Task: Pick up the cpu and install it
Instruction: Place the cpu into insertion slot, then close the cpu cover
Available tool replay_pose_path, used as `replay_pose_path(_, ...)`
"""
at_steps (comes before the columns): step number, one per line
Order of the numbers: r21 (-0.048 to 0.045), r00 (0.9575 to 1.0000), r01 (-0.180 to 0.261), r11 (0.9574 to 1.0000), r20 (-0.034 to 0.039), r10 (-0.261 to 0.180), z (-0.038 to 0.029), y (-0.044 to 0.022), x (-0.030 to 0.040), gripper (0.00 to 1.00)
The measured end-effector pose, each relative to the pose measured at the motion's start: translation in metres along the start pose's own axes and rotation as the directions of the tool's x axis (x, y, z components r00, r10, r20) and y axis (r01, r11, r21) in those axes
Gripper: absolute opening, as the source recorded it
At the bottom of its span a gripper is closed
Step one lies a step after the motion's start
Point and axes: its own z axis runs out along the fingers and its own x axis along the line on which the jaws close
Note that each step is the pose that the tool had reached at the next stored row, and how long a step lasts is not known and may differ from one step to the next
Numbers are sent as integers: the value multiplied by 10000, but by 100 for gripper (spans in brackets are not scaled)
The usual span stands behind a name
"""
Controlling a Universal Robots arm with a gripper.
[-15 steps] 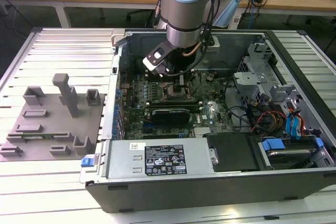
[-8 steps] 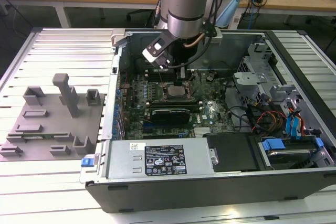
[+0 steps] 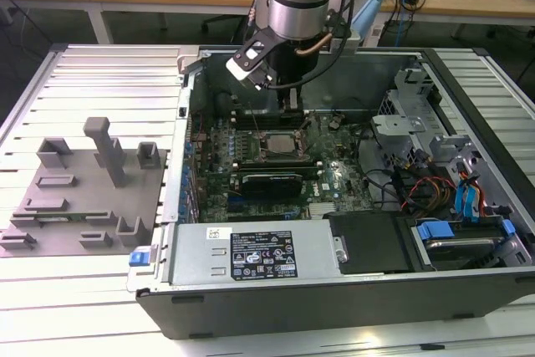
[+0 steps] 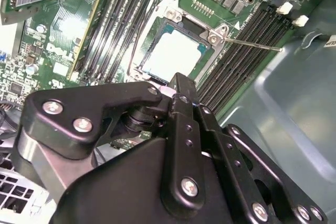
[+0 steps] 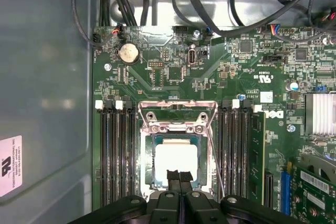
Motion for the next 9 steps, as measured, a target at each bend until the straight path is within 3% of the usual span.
replay_pose_path(9,0,10000,0,10000,1,0,-4,0,0,11)
